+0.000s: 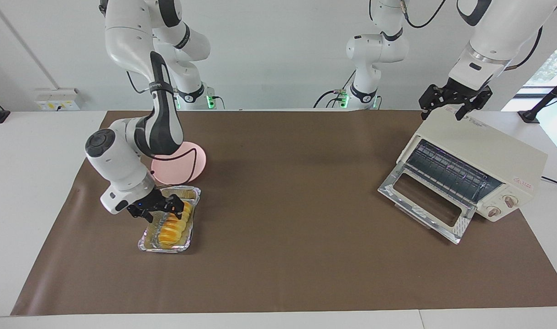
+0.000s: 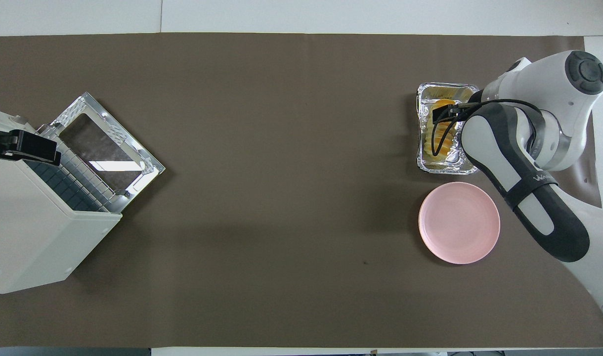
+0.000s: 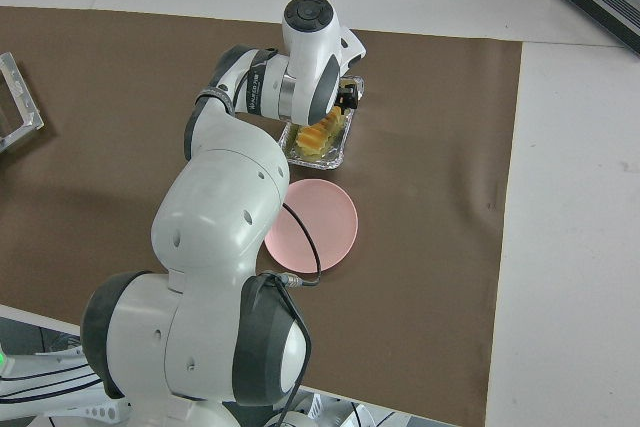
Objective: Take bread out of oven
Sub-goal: 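Grasp the yellow bread slices in the tray with the right gripper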
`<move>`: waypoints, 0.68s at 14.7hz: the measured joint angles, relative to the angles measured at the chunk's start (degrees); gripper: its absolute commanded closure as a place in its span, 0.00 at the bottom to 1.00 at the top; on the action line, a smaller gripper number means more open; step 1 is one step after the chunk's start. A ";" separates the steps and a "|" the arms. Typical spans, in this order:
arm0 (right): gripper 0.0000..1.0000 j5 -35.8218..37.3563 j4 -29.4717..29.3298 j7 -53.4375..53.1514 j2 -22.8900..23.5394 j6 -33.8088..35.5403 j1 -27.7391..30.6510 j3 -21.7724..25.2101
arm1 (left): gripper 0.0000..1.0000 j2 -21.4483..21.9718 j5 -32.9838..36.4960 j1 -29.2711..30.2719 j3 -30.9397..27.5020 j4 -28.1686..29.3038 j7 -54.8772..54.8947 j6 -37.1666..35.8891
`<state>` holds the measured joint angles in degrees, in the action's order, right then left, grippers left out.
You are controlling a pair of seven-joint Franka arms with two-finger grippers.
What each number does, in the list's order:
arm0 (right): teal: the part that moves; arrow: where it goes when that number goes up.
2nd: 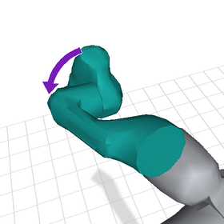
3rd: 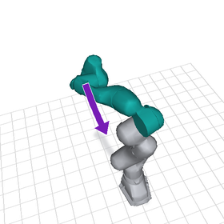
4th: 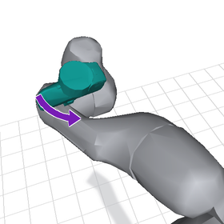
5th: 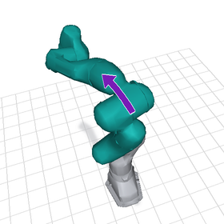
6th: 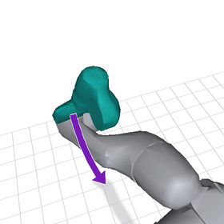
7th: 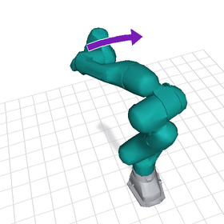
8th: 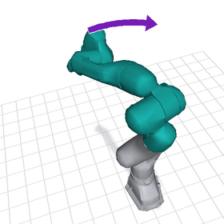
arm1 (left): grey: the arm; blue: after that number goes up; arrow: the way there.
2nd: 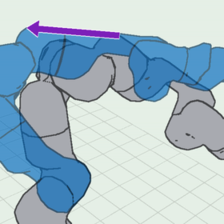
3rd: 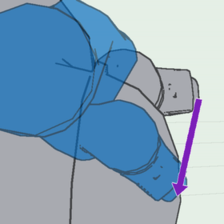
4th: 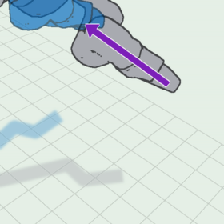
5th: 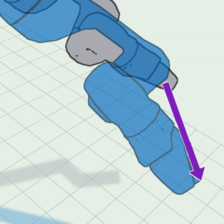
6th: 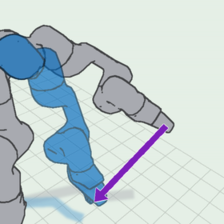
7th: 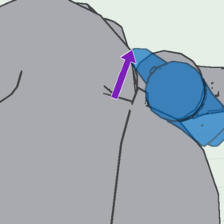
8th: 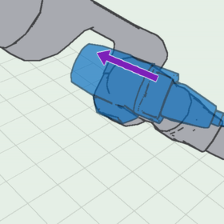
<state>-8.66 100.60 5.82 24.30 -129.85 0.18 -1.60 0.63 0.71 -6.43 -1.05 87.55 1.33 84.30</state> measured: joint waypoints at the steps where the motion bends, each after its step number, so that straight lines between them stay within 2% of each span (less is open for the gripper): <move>1: 0.00 0.08 0.05 -0.43 0.20 0.00 -0.20 0.00 | 0.00 0.00 0.00 0.00 0.00 0.00 0.00 0.00; 3: 0.04 0.38 1.00 -1.77 0.33 -1.57 -0.42 0.00 | 0.00 0.00 0.00 0.00 0.00 0.00 0.00 0.00; 5: 0.19 0.60 2.82 -2.38 0.45 -3.89 -1.16 -0.02 | 0.00 0.00 0.00 0.00 0.00 0.00 0.00 0.00; 6: 0.33 0.68 3.40 -2.76 0.58 -4.39 -1.48 -0.02 | 0.00 0.00 0.00 0.00 0.00 0.00 0.00 0.00; 8: 1.00 0.84 3.70 -3.32 0.75 -4.78 -1.80 -0.01 | 0.00 0.00 0.00 0.00 0.00 0.00 0.00 0.00; 10: 1.00 0.85 3.64 -3.41 0.74 -4.79 -1.82 0.05 | 0.00 0.00 0.00 0.00 0.00 0.00 0.00 0.00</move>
<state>-7.81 104.24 2.40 25.04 -134.64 -1.64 -1.55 0.63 0.71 -6.43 -1.05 87.55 1.33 84.30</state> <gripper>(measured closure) 0.485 0.000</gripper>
